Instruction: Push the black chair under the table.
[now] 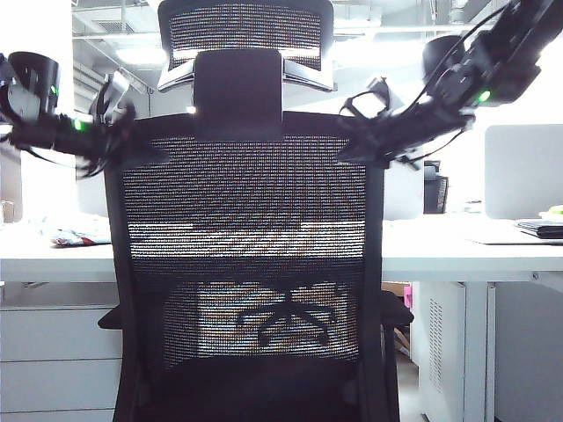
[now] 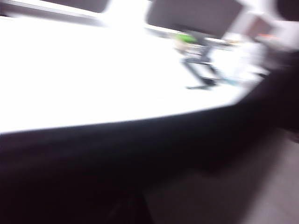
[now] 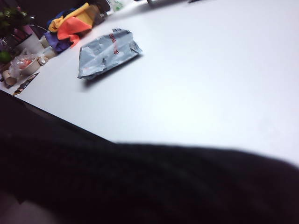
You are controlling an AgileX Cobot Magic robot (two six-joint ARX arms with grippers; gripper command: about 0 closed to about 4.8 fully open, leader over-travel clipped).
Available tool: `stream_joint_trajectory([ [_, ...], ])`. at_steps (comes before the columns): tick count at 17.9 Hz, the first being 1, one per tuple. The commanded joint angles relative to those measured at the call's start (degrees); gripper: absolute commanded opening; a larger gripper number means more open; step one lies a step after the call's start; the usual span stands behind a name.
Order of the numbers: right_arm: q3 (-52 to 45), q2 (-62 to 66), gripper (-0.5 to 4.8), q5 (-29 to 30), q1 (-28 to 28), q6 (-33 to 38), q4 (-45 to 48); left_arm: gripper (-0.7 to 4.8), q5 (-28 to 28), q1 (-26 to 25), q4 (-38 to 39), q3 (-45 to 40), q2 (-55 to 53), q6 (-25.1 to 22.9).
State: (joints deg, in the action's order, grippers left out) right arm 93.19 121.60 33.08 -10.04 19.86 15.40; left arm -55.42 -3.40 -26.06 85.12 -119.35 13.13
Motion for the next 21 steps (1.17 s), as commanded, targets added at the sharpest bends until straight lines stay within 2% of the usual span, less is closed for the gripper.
stream_joint_trajectory([
  [1, 0.87, -3.78, -0.05, -1.81, 0.98, -0.59, -2.05, -0.06, -14.29, -1.4, -0.59, 0.35, 0.55, 7.82],
  [4, 0.83, -8.07, -0.06, 1.51, 0.81, -1.51, -8.15, -0.05, -26.16, -1.38, -0.57, 0.35, 0.79, 15.08],
  [5, 0.83, -9.73, -0.05, 1.53, 0.52, -2.19, -9.81, -0.06, -28.09, -1.29, -0.55, 0.22, 1.27, 16.59],
  [12, 0.83, -23.32, -0.05, 1.57, 0.28, -2.43, -16.92, -0.06, -27.19, -0.92, 4.07, -1.38, 16.04, 17.33],
  [15, 0.83, -30.93, -0.05, 1.55, 0.28, -3.93, -21.55, -0.06, -18.01, -0.98, 6.01, -4.87, 28.57, 16.81],
  [17, 0.83, -35.45, -0.05, 1.29, 0.28, -5.22, -24.68, -0.06, -10.54, -0.96, 8.85, -7.67, 37.05, 14.12],
  [19, 0.39, -42.16, -0.05, -1.33, 0.28, -6.93, -29.46, -0.06, 2.64, -0.76, 22.16, -9.53, 49.86, 4.04],
  [21, -0.57, -47.1, -0.05, -3.67, 0.28, -8.46, -32.33, -0.06, 15.32, 0.66, 33.64, -9.53, 58.05, -4.28],
])
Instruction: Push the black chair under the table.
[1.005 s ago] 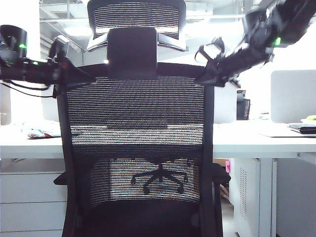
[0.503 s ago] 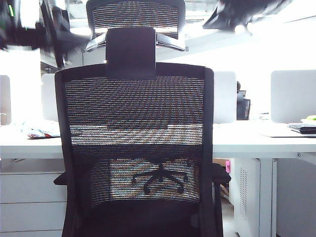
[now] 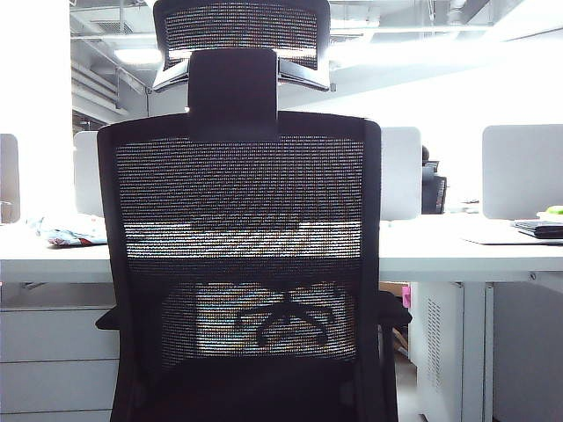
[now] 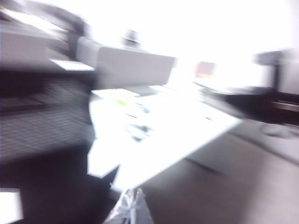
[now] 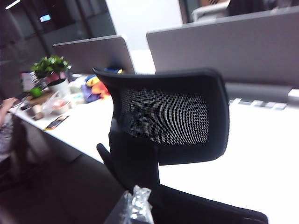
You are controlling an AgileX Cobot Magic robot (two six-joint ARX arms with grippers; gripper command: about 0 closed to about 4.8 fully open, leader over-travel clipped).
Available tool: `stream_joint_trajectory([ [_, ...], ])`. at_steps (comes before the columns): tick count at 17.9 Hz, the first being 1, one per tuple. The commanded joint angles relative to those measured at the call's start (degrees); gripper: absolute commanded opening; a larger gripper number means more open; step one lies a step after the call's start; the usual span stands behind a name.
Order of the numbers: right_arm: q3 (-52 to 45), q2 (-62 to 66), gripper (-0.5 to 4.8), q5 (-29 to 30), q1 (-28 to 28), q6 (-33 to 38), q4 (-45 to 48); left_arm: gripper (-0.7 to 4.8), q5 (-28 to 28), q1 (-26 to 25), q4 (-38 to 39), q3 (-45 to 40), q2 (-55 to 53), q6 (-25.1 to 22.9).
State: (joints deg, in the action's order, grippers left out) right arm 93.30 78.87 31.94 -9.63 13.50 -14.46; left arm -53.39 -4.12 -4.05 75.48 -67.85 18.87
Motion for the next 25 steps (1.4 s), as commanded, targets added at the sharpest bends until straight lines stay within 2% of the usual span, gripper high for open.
stream_joint_trajectory([
  [1, -1.79, -7.02, -0.05, -3.43, -0.13, -2.25, -3.08, -0.06, 20.68, 2.29, 16.85, 0.11, 10.51, -13.42],
  [2, -3.56, -9.88, -0.05, -4.52, -0.13, -2.21, -3.28, -0.06, 27.21, 3.08, 21.33, 0.11, 14.08, -15.72],
  [3, -6.12, -13.4, -0.05, -5.51, -0.13, -2.19, -3.32, -0.06, 32.98, 3.8, 25.05, -0.09, 18.03, -16.06],
  [4, -7.98, -15.65, -0.05, -5.49, -0.13, -2.08, -3.28, -0.06, 35.17, 4.15, 26.14, -0.59, 20.5, -15.96],
  [6, -12.59, -21.05, -0.05, -6.38, -0.11, -1.57, -3.28, -0.06, 35.87, 5.11, 25.7, -3.34, 27.08, -15.21],
  [13, -32.87, -40.19, -0.05, -18.1, -0.11, -0.81, 3.28, -0.06, 48.5, 5.31, 29.86, -19.91, 51.52, -14.95],
  [17, -39.15, -45.68, -0.05, -18.4, -0.11, 0.17, 3.67, -0.06, 50.05, 5.18, 30.12, -28.87, 60.61, -11.32],
  [21, -44.7, -48.41, -0.05, -19.28, -0.11, 0.28, 3.56, -0.06, 50.21, 5.18, 31.67, -36.65, 65.48, -9.9],
  [25, -52.06, -54.1, -0.06, -27.15, -0.11, 1.75, 4.09, -0.06, 51.78, 5.14, 32.17, -41.03, 67.58, -9.03],
])
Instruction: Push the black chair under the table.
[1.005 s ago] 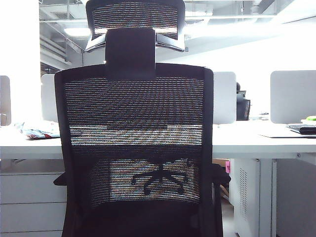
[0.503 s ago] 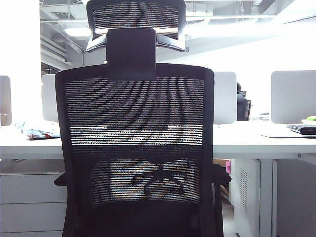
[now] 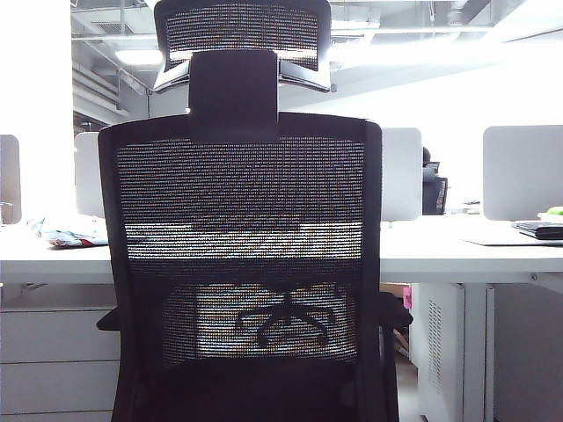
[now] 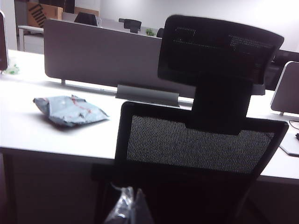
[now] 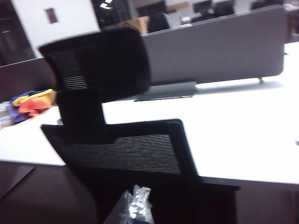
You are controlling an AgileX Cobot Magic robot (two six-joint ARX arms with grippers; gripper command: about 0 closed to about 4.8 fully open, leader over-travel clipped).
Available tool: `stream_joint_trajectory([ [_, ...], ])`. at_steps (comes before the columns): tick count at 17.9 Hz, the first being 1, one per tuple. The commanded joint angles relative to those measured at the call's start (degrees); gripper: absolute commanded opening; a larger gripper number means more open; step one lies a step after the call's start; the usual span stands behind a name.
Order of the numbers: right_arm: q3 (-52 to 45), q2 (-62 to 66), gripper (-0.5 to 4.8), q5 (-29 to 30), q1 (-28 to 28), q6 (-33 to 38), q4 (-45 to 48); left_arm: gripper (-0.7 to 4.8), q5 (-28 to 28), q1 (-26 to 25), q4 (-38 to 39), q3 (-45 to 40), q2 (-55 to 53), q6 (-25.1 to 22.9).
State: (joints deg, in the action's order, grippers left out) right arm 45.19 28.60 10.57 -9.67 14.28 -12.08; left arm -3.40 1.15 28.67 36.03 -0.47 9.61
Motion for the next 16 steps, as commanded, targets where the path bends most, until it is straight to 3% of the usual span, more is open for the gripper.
stream_joint_trajectory([
  [1, -5.09, -5.14, -0.05, -7.19, -0.07, 1.03, 1.57, -0.06, 2.19, -0.13, -0.61, -1.99, 0.2, 0.24],
  [4, -11.08, -11.39, -0.05, -11.06, -0.07, 1.14, 2.01, -0.06, 2.54, -0.13, -1.36, -4.33, 0.2, -0.13],
  [7, -14.78, -14.14, -0.05, -11.13, -0.04, 1.11, 2.08, -0.06, 2.45, -0.13, -1.7, -7.04, 0.2, 0.31],
  [12, -18.1, -14.58, -0.05, -11.17, -0.04, 1.07, 2.25, -0.06, 1.88, -0.11, -3.45, -10.8, 0.2, 5.57],
  [16, -19.34, -14.58, -0.05, -12.61, -0.04, 1.07, 1.55, -0.05, 1.86, -0.11, -4.68, -12.22, 0.2, 6.67],
])
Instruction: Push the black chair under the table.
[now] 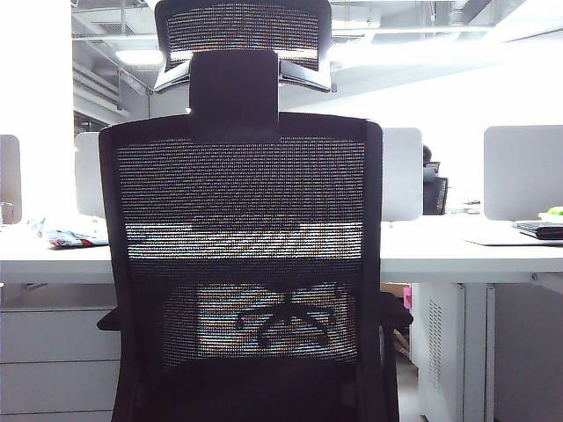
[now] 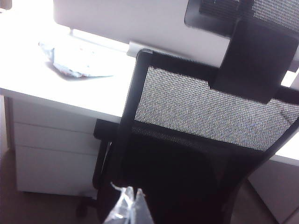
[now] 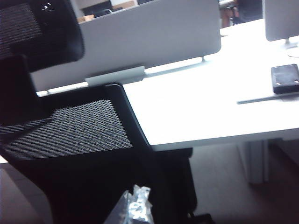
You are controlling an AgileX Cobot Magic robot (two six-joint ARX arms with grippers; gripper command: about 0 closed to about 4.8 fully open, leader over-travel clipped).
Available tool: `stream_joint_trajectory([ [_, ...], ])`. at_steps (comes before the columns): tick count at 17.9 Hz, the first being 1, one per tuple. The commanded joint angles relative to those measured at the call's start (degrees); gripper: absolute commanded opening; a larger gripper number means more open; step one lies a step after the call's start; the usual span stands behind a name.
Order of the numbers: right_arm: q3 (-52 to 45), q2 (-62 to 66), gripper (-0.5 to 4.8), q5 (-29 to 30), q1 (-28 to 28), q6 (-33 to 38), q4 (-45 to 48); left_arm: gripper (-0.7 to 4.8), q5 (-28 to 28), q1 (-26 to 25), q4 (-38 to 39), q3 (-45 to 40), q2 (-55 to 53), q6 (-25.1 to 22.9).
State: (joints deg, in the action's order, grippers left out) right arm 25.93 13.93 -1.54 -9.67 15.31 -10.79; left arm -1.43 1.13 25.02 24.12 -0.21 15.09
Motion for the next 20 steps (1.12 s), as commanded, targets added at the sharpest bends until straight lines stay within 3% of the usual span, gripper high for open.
stream_joint_trajectory([
  [1, -0.11, 0.09, -0.05, -0.48, -0.04, 0.04, -0.24, -0.05, -0.13, -0.09, -1.14, -0.31, -0.07, 2.91],
  [3, -0.11, 0.09, -0.05, -0.46, -0.04, 0.04, -1.25, -0.05, -0.31, -0.09, -1.29, -0.28, -0.04, 7.72],
  [6, -0.09, 0.07, -0.05, -0.46, -0.04, 0.04, -1.46, -0.05, -2.12, -0.09, -1.01, -0.28, -0.04, 9.35],
  [20, -0.09, 0.07, -0.05, -0.46, -0.04, 0.04, -1.46, -0.05, -3.32, -0.09, -0.98, -0.28, -0.04, 9.33],
])
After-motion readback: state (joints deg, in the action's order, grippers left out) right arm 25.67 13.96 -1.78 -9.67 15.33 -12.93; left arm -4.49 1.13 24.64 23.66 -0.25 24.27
